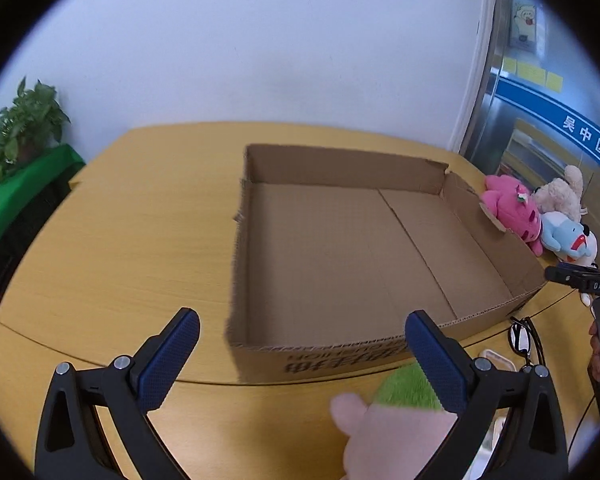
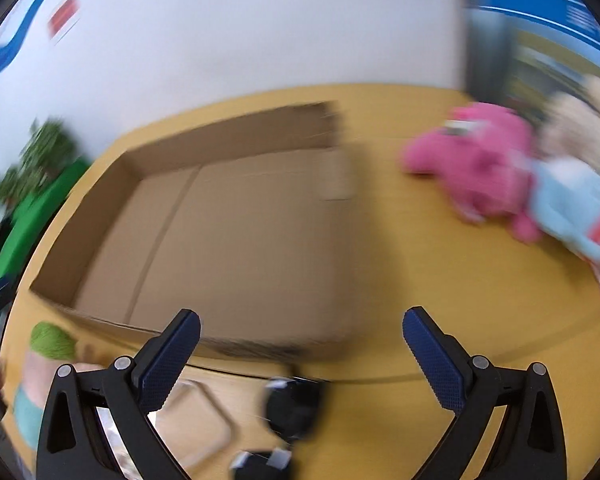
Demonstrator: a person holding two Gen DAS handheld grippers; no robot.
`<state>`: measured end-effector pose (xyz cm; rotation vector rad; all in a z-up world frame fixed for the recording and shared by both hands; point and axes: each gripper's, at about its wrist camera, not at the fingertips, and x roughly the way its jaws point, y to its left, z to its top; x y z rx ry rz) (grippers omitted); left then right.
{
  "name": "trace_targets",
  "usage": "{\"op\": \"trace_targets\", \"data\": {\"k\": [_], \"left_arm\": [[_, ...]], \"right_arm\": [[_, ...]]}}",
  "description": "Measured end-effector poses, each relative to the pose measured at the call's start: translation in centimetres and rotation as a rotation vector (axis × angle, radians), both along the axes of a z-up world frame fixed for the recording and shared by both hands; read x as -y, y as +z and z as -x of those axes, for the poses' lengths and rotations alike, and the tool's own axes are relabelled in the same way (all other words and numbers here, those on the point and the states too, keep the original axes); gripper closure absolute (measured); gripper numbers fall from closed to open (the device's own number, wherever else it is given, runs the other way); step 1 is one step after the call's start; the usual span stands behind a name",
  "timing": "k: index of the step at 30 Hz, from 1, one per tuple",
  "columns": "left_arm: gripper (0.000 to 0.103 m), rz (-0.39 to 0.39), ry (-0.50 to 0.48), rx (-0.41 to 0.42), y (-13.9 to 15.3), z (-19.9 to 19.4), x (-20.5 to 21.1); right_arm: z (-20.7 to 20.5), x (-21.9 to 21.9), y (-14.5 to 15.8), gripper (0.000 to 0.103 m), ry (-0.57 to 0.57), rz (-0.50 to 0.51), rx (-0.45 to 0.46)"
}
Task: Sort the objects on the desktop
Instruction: 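Move the left tool toward the black UGREEN box on the table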
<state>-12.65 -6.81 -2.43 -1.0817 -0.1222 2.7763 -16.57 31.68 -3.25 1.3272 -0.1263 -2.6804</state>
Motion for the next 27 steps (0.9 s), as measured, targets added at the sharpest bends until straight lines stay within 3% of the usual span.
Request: {"op": "trace_targets", "data": {"k": [2,5,8,12,17,22,24,27], "left_arm": [[0.0,-0.012,-0.028,0.024,-0.8,1.7,-0.6],[0.001,0.017,-0.023,0.086,-2.5,3.0,-0.8],[0.0,0.062,-0.019,0.091,-3.1,2.4,-0.9],[0.0,-0.059,-0.045,0.174,-4.3,1.8,0.5],[0.0,-0.097,-0.033,0.188,-4.4,0.6,1.6],[0.0,0.027,0.021,0.141,-2.4,-0.2,1.2],[0.0,0.05,0.038,0.066,-0.4,-1.8,1.5],[0.0,0.042,-0.011,-0.074,2.8,-6.0,1.3]], "right_arm": [[1.9,2.4,-1.2,0.0,0.052,-0.026,0.036],[3.9,3.1,-3.6,0.0,0.032,-0.015,0.133],[2.2,3.4,-3.3,0.0,0.038,-0.016,0.122],[-0.3,4.4,-2.9,0.0,0.032,-0.043,0.132],[-1.2,4.9,-2.8,0.0,0.039,-0.054,0.13],[-2.1,4.5,-1.5,0.0,0.028,-0.003,0.112],[-3.9,5.1,-0.1,0.0,0.038,-0.002,0.057],[-7.3,6.3,2.3,0.0,0.085,0.002,-0.023]]}}
